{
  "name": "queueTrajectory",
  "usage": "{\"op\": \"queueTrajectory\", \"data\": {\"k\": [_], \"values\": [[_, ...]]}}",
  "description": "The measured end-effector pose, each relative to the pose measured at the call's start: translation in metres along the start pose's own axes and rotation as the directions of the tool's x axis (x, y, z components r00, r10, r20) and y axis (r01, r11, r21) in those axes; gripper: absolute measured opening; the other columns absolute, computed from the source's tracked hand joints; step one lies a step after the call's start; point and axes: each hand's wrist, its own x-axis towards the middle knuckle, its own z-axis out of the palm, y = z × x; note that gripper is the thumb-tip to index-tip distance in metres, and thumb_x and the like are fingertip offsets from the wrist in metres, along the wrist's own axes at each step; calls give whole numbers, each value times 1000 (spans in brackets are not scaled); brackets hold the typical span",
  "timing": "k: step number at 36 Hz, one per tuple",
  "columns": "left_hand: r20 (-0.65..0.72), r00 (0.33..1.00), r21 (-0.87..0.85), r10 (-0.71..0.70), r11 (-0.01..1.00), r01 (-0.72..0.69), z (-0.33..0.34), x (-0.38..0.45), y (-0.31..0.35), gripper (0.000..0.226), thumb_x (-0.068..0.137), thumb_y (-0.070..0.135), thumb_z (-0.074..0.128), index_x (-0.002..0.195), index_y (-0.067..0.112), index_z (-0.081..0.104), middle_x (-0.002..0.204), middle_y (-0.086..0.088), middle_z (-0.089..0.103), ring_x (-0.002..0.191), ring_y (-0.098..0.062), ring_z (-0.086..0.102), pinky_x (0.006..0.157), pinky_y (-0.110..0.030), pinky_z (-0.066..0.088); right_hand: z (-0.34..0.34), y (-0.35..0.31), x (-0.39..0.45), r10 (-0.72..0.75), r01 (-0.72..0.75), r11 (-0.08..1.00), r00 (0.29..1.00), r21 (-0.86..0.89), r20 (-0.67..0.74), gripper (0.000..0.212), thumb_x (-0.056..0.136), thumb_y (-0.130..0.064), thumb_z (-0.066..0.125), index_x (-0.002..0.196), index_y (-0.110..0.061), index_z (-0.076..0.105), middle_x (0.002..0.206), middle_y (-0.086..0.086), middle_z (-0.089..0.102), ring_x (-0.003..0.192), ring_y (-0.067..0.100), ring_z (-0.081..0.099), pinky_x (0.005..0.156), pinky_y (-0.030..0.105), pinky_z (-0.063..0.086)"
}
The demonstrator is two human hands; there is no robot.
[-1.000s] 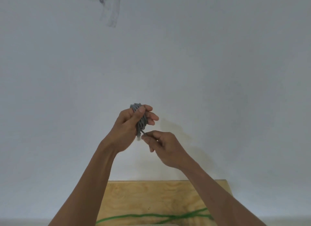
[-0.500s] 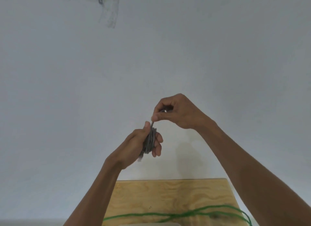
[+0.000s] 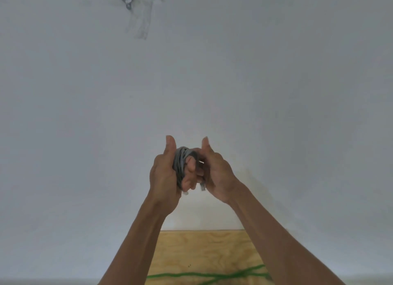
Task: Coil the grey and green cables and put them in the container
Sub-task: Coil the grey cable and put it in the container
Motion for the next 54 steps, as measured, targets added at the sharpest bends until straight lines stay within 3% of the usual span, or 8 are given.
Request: {"op": "queueTrajectory", "data": {"k": [5, 12, 16, 24, 32, 40, 49, 54], "values": [[37, 999, -69, -19, 997, 22, -9, 11, 3, 73, 90, 67, 38, 55, 4, 51, 32, -2, 31, 29, -16, 28, 39, -22, 33, 6, -2, -2, -152, 148, 978, 988, -144, -17, 50, 91, -63, 51, 79, -16, 62, 75, 41, 44, 63, 47, 37, 54, 31, 30], [280, 958, -84, -61, 993, 88, -24, 17, 5, 77, 83, 78, 48, 56, 6, 46, 32, 0, 28, 28, -16, 28, 43, -28, 32, 9, -10, -4, -156, 171, 953, 985, -249, 78, 36, 94, -52, 43, 77, -27, 63, 70, -7, 63, 63, 32, 41, 51, 35, 24], [286, 955, -128, -72, 985, 113, -25, 20, 6, 75, 82, 75, 54, 52, 8, 46, 29, 1, 28, 26, -16, 31, 43, -28, 35, 12, -12, -6, -171, 182, 948, 983, -260, 66, 32, 103, -31, 38, 84, -10, 55, 64, -10, 66, 49, 10, 56, 47, 13, 37], [-42, 996, 59, 78, 995, -75, -9, 18, 10, 64, 90, 46, 66, 47, 9, 36, 31, -3, 29, 30, -21, 39, 49, -29, 43, 19, -4, 3, -299, 271, 889, 954, -369, -17, 32, 97, -47, 47, 88, -17, 56, 68, 8, 69, 58, 22, 65, 60, 23, 48], [-349, 887, 284, 302, 936, -207, 2, 24, 1, 61, 90, 41, 68, 61, -12, 55, 50, -23, 47, 44, -23, 50, 44, -26, 46, 23, 2, 4, -425, 253, 772, 888, -583, -176, 34, 99, -42, 50, 92, -10, 57, 78, 1, 63, 71, 18, 62, 66, 39, 56], [-259, 829, 626, 496, 740, -247, -10, 24, -3, 74, 105, 51, 31, 59, -6, 46, 49, -12, 46, 47, -22, 46, 51, -35, 43, 18, -9, 5, -368, 217, 602, 929, -768, -25, 33, 100, -47, 45, 80, -20, 47, 65, -10, 52, 58, 12, 47, 59, 37, 46], [-623, 663, 439, 415, 887, -144, -3, 27, -2, 69, 105, 49, 31, 51, 10, 47, 44, 5, 41, 44, -13, 41, 55, -34, 42, 28, -13, 2, -237, 189, 758, 972, -624, 7, 35, 105, -38, 34, 112, -16, 61, 90, -4, 65, 75, 0, 62, 68, 9, 45], [-575, 725, 445, 381, 888, -113, -1, 24, -2, 70, 103, 57, 27, 45, 26, 50, 40, 10, 48, 45, -11, 48, 57, -30, 42, 35, -5, 4, -324, 205, 721, 944, -662, -61, 39, 103, -46, 27, 108, -21, 56, 72, -17, 54, 67, 9, 57, 76, 43, 58]]}}
